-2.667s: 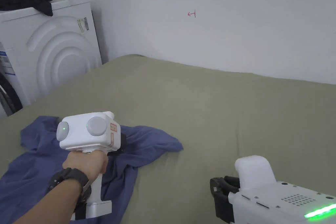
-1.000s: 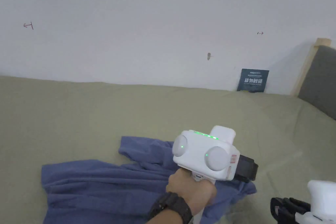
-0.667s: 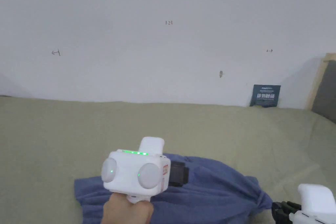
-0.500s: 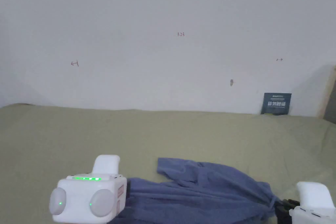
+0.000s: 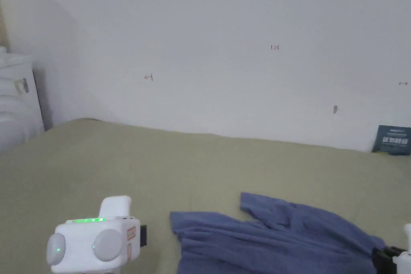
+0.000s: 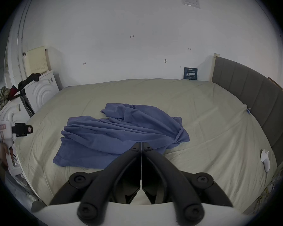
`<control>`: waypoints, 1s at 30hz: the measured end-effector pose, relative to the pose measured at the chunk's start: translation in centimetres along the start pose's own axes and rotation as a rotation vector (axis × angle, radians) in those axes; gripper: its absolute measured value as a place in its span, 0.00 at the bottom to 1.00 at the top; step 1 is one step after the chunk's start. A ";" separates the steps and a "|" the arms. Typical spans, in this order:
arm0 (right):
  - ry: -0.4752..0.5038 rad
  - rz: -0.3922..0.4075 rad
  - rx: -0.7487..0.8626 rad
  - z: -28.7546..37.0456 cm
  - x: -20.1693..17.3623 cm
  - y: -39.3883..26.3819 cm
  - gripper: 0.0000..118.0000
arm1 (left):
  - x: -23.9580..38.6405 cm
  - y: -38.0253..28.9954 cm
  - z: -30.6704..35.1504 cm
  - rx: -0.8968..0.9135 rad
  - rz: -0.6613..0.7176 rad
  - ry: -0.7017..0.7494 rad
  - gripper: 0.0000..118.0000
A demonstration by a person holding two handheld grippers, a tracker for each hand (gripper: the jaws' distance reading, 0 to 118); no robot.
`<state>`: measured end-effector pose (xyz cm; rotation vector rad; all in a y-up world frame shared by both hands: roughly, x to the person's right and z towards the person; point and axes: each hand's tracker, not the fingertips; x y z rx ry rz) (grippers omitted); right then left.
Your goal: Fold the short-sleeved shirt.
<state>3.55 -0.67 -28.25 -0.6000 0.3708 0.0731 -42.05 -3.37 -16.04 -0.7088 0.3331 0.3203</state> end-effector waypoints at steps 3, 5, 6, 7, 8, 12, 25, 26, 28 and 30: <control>0.011 0.024 0.006 -0.9 0.9 0.4 0.01 | 0.7 3.6 -4.9 -0.062 0.020 -0.011 0.00; 0.024 0.051 0.001 -1.8 1.2 0.9 0.01 | 1.4 6.4 -9.2 -0.081 0.007 -0.003 0.00; 0.026 0.064 -0.004 -1.9 1.0 1.1 0.01 | 2.2 7.3 -10.8 -0.085 0.004 0.021 0.04; 0.026 0.075 -0.012 -2.4 1.2 1.4 0.01 | 2.8 8.3 -12.6 -0.093 -0.020 0.046 0.21; 0.029 0.082 -0.015 -3.0 1.5 1.5 0.01 | 3.3 9.5 -14.4 -0.070 -0.051 0.079 0.62; 0.051 0.085 -0.030 -4.9 2.3 2.3 0.01 | 4.4 11.2 -20.6 -0.193 -0.035 0.072 0.99; 0.061 0.132 -0.033 -6.7 3.5 2.7 0.01 | 7.6 8.2 -25.6 -0.282 -0.031 0.168 1.00; 0.058 0.136 -0.030 -6.8 3.8 2.7 0.01 | 7.5 8.3 -25.5 -0.268 -0.014 0.175 1.00; 0.055 0.132 -0.032 -6.5 4.2 2.8 0.01 | 7.3 9.4 -25.3 -0.182 -0.051 0.184 0.97; 0.040 0.129 -0.025 -6.4 4.7 2.7 0.01 | 7.1 9.4 -22.9 -0.138 -0.088 0.116 0.60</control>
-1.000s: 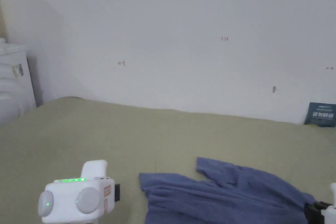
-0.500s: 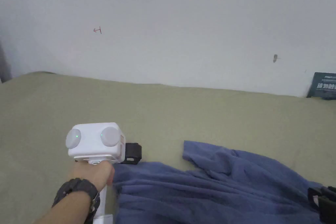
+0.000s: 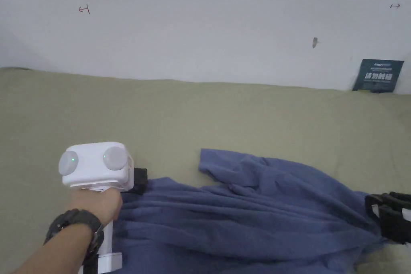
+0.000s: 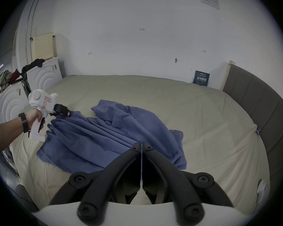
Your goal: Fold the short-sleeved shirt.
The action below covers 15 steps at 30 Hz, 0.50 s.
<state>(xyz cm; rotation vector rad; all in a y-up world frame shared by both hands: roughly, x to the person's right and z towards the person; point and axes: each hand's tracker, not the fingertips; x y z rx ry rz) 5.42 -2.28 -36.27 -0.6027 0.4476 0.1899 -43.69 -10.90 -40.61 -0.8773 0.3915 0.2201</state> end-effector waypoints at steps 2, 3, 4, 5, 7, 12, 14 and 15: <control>-0.026 -0.002 0.004 -0.1 0.4 0.0 0.01 | -1.1 -0.1 0.9 -0.004 0.030 -0.100 0.00; -0.037 -0.009 0.002 -0.3 0.7 0.0 0.01 | -1.5 0.4 0.3 -0.060 0.102 -0.225 0.00; -0.043 -0.018 0.004 -0.5 1.1 -0.1 0.01 | -1.5 0.3 0.1 -0.081 0.120 -0.242 0.00; -0.044 -0.032 0.002 -0.7 1.5 0.0 0.01 | -1.1 0.0 0.0 -0.089 0.100 -0.228 0.00; -0.048 -0.049 -0.020 -1.4 2.4 0.0 0.01 | -0.3 -1.4 1.4 -0.027 0.031 -0.220 0.00; -0.110 -0.197 -0.092 -4.3 7.3 -0.4 0.02 | -0.1 -1.7 1.8 -0.043 0.033 -0.272 0.00; -0.133 -0.222 -0.135 -5.6 9.0 -0.2 0.02 | 0.2 -1.7 1.7 -0.055 0.004 -0.261 0.00; -0.150 -0.228 -0.150 -6.3 9.5 -0.1 0.03 | 0.6 -2.0 2.3 -0.051 -0.002 -0.262 0.00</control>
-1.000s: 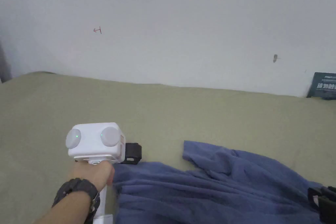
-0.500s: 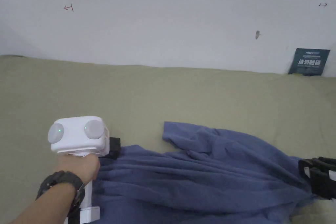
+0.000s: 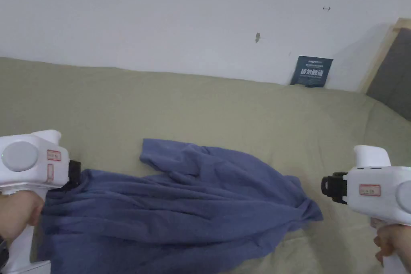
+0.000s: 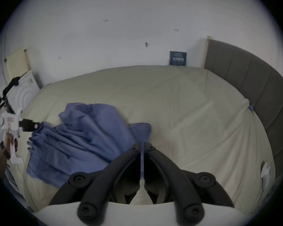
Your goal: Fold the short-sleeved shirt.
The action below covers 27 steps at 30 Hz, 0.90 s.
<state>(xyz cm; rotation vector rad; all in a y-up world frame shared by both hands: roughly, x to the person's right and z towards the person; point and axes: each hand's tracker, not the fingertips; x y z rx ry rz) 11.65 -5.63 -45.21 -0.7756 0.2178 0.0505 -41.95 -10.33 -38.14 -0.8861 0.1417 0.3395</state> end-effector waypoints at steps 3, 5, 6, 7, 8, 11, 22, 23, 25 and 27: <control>0.097 -0.014 -0.061 -2.5 0.9 0.6 0.53 | 0.4 -0.2 0.1 -0.006 0.009 -0.003 0.00; 0.184 -0.073 -0.147 -4.1 0.7 0.7 0.90 | 0.1 -0.2 -0.1 -0.007 0.000 -0.011 0.00; 0.214 -0.118 -0.172 -4.9 0.7 0.6 0.89 | 0.1 -0.2 -0.1 -0.009 -0.007 -0.010 0.00; 0.226 -0.163 -0.195 -5.7 0.7 0.5 0.89 | 0.2 -0.2 -0.2 -0.017 -0.019 -0.007 0.00; 0.215 -0.204 -0.212 -6.5 0.7 0.3 0.89 | 0.0 -0.4 -0.1 -0.014 -0.024 -0.001 0.00; 0.079 -0.276 -0.266 -8.2 0.6 -0.6 0.89 | -0.6 -0.5 -0.1 -0.008 -0.015 -0.002 0.00; 0.284 -0.261 -0.050 -4.2 -2.6 1.5 0.03 | -2.2 1.2 3.0 0.091 0.067 -0.110 0.00; 0.302 -0.270 -0.028 -3.9 -3.1 2.3 0.03 | -2.2 1.7 3.5 0.122 0.070 -0.119 0.00; 0.308 -0.242 -0.001 -3.4 -4.1 3.5 0.03 | -2.2 3.5 4.8 0.151 0.084 -0.134 0.00; 0.303 -0.173 0.032 -3.1 -5.7 5.4 0.03 | -1.9 5.7 6.0 0.166 0.074 -0.141 0.00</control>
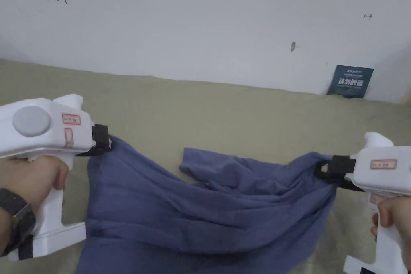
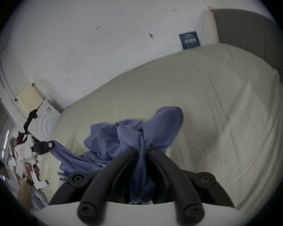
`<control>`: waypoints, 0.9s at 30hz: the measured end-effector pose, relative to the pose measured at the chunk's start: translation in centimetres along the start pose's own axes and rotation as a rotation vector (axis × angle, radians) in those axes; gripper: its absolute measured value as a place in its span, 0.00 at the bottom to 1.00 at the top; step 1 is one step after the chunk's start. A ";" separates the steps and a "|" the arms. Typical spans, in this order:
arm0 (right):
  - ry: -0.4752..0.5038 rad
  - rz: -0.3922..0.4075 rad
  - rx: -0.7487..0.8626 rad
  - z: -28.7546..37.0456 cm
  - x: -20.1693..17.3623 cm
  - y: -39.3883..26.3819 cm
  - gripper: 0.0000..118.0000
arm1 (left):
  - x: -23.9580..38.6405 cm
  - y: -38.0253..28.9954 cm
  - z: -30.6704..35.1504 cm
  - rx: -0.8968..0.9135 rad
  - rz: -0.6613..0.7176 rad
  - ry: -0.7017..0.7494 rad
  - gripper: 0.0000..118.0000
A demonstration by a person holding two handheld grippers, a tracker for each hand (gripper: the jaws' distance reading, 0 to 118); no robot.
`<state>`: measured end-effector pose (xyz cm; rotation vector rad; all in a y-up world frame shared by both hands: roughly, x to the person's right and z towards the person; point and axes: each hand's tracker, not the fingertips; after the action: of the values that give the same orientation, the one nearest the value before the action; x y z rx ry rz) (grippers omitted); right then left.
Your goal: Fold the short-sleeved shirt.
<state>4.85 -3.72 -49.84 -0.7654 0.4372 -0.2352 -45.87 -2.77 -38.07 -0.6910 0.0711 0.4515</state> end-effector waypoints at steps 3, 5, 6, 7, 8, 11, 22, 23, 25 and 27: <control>-0.010 0.043 0.039 -0.8 -2.0 2.2 0.03 | 1.5 3.7 0.8 0.056 -0.059 0.029 0.00; -0.002 0.082 0.069 -1.2 -3.6 4.2 0.03 | 2.7 6.5 1.6 0.095 -0.093 0.033 0.00; -0.024 0.113 0.087 -1.3 -4.3 5.3 0.03 | 3.3 7.7 2.0 0.141 -0.111 0.057 0.00; -0.033 0.150 0.087 -1.4 -5.3 6.7 0.03 | 3.9 9.2 2.3 0.140 -0.134 0.073 0.00; -0.054 0.188 0.110 -1.3 -6.5 8.1 0.03 | 4.6 10.6 2.6 0.169 -0.160 0.079 0.00; -0.066 0.248 0.171 -1.1 -9.3 12.3 0.03 | 6.5 14.5 3.6 0.235 -0.229 0.141 0.00; -0.045 0.325 0.373 -0.4 -16.9 22.0 0.03 | 14.5 23.0 10.9 0.500 -0.279 0.136 0.00; -0.045 0.330 0.370 -0.8 -16.8 21.6 0.03 | 14.6 22.7 11.2 0.511 -0.300 0.128 0.00; -0.040 0.343 0.359 -2.0 -16.0 20.2 0.03 | 14.1 21.2 11.1 0.507 -0.326 0.115 0.00; -0.047 0.344 0.309 -3.8 -14.7 18.4 0.03 | 13.6 19.1 10.2 0.471 -0.365 0.136 0.00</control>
<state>-9.01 12.14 -61.05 -0.3832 0.4673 0.0384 -42.56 21.79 -44.53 -0.2587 0.1706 0.0289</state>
